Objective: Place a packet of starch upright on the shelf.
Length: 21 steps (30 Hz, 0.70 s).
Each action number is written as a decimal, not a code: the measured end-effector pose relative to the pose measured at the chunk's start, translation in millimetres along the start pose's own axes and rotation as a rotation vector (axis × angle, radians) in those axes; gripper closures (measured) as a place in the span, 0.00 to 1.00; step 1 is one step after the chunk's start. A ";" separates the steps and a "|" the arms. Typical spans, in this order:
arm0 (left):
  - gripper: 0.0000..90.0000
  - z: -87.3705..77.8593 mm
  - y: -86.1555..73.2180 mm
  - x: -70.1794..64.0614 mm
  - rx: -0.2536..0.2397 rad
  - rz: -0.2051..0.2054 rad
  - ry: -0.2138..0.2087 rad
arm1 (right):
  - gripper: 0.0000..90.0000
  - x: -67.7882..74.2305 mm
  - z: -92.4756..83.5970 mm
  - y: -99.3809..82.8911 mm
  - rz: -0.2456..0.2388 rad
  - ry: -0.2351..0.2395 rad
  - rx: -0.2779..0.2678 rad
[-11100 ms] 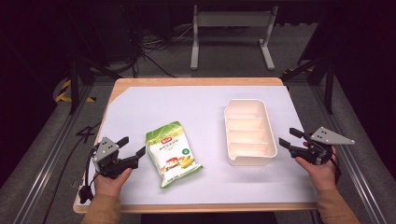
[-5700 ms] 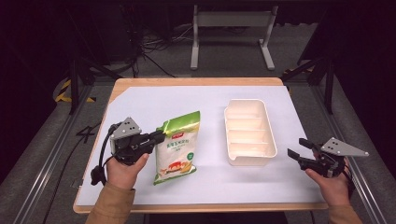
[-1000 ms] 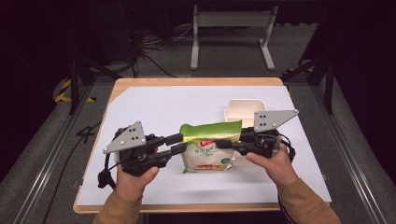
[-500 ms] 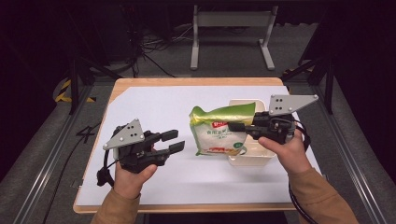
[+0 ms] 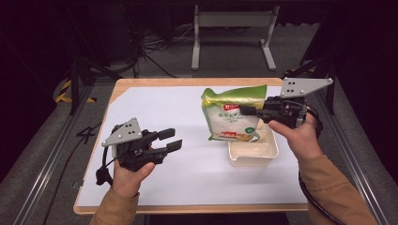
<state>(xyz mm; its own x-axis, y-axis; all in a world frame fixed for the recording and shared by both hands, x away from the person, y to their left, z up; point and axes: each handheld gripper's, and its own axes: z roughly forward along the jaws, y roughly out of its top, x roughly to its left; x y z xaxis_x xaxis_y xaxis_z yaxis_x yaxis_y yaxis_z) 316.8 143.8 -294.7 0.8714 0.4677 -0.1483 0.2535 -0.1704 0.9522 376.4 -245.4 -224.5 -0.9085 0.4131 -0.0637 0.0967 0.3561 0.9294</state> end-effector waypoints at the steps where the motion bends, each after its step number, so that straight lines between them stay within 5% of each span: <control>1: 0.61 0.0 -0.3 0.6 0.002 -0.002 -0.001 | 0.93 -1.4 -0.7 -0.1 0.003 -0.004 0.000; 21: 0.58 -4.4 -8.0 7.7 0.016 -0.036 0.027 | 0.93 -33.1 -16.9 -1.9 0.011 -0.079 0.001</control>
<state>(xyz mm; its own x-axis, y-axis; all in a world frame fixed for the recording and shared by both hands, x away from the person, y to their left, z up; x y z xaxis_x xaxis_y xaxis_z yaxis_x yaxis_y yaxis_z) 319.6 152.6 -302.3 0.8502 0.4967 -0.1748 0.2911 -0.1666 0.9421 399.4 -273.9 -218.0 -0.8726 0.4815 -0.0818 0.1068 0.3516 0.9300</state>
